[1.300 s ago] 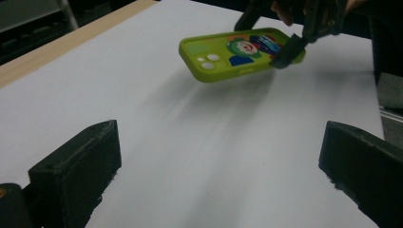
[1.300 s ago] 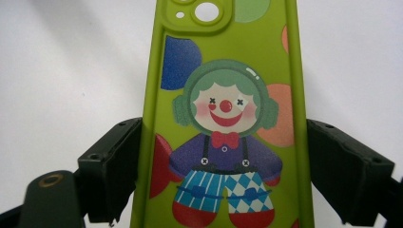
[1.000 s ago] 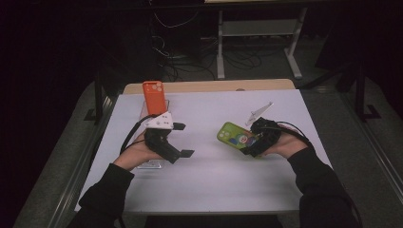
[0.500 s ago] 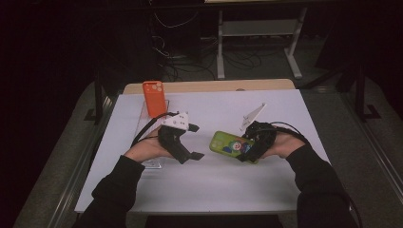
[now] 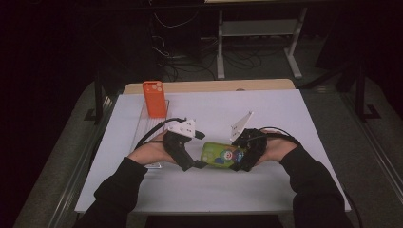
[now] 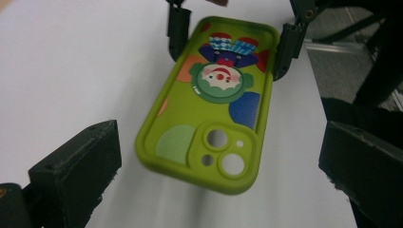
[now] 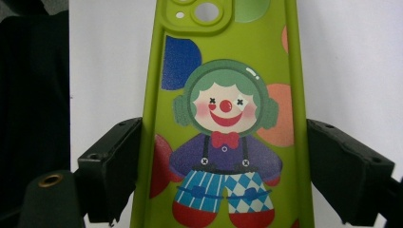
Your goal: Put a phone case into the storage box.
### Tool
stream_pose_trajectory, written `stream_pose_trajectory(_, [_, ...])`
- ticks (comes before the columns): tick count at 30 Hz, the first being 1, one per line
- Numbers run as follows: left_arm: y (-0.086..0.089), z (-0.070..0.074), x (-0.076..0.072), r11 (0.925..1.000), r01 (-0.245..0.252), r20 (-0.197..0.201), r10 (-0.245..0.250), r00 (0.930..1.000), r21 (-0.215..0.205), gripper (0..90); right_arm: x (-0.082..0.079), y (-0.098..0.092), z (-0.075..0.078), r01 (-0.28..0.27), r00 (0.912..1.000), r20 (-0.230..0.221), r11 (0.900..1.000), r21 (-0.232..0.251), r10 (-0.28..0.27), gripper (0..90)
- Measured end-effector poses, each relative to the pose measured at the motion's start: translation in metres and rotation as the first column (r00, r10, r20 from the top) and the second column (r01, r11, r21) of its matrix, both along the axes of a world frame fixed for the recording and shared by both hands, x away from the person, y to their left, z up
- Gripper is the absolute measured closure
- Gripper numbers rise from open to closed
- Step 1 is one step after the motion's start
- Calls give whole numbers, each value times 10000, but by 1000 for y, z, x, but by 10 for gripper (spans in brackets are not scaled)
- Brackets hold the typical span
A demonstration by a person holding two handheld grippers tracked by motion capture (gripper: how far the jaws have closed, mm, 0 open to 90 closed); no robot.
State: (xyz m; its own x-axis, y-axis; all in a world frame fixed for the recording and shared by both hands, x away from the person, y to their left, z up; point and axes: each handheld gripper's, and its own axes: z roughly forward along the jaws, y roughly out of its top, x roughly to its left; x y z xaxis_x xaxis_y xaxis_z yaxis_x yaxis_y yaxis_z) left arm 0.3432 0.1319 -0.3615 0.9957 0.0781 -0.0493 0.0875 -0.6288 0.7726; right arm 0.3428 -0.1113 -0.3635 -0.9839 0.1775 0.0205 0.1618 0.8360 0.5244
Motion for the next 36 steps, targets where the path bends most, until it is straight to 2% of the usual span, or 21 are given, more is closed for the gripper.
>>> stream_pose_trajectory(4, [-4,-3,-3,9995,170,-19,-169,9999,262,0,-4,6,-1,-244,9997,-15,9996,-146,244,152])
stream_pose_trajectory(8, [-8,-6,-3,9967,525,237,-540,9983,617,0,-8,12,-1,-485,9988,-53,9986,-190,484,152])
stream_pose_trajectory(11, [-11,-9,-6,9956,622,44,-627,9980,698,0,-11,16,1,-712,9974,60,9973,-173,713,152])
stream_pose_trajectory(13, [-14,-11,-7,9944,693,65,-700,9975,793,0,-13,18,3,-769,9970,85,9969,-177,771,152])
stream_pose_trajectory(19, [-19,-17,-9,9860,1000,144,-1029,9946,1336,0,-16,22,6,-959,9952,202,9953,-157,962,152])
stream_pose_trajectory(20, [-20,-18,-10,9876,953,59,-968,9953,1249,0,-15,22,6,-967,9952,148,9952,-142,970,152])
stream_pose_trajectory(27, [-23,-21,-12,9847,1068,45,-1084,9941,1376,0,-17,23,7,-995,9949,167,9950,-81,996,152])
stream_pose_trajectory(36, [-23,-21,-12,9815,1119,185,-1162,9931,1556,108,-19,24,8,-1030,9945,184,9947,-66,1031,151])
